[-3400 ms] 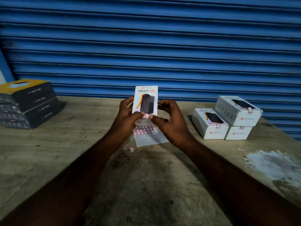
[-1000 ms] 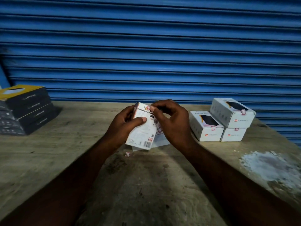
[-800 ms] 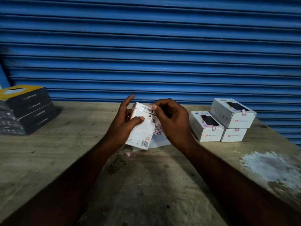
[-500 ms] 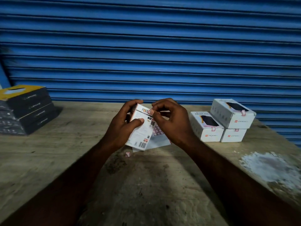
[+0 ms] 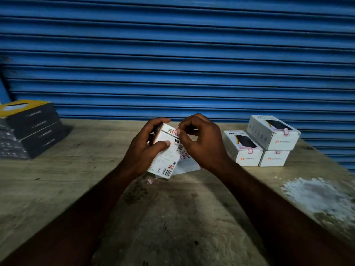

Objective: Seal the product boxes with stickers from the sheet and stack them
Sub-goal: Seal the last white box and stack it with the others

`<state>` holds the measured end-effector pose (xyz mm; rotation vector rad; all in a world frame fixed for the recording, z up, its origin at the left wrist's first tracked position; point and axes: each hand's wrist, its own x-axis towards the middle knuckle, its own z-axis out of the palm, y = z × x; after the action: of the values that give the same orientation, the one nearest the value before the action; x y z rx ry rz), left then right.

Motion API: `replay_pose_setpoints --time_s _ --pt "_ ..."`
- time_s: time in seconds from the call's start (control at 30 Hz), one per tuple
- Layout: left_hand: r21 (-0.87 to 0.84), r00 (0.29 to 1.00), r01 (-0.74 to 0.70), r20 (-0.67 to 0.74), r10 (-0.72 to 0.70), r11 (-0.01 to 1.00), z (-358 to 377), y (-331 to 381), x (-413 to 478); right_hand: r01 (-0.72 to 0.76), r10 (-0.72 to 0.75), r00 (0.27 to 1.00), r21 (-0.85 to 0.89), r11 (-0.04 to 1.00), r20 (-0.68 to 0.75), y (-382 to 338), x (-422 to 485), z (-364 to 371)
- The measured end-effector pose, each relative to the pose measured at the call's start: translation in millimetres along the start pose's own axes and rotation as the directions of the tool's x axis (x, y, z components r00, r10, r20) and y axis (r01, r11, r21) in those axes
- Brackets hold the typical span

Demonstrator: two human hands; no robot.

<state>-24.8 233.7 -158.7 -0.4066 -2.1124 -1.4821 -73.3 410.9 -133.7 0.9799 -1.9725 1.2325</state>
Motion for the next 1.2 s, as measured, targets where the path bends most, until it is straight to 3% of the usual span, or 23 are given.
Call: replay_pose_setpoints --time_s 0.47,0.9,1.2 --pt "-0.011 1.000 -0.014 -0.010 0.013 1.000 3 2 -2 -0.037 0.036 0.999 0.012 0.999 0.019 1 -1 1" --pt "0.013 1.000 -0.013 0.006 0.013 1.000 0 2 -3 -0.188 0.145 0.963 0.179 0.966 0.227 0 3 -9" --pt "0.001 0.999 -0.038 0.002 0.038 0.999 2 1 -3 -0.348 0.313 0.937 0.323 0.880 0.158 0 2 -3"
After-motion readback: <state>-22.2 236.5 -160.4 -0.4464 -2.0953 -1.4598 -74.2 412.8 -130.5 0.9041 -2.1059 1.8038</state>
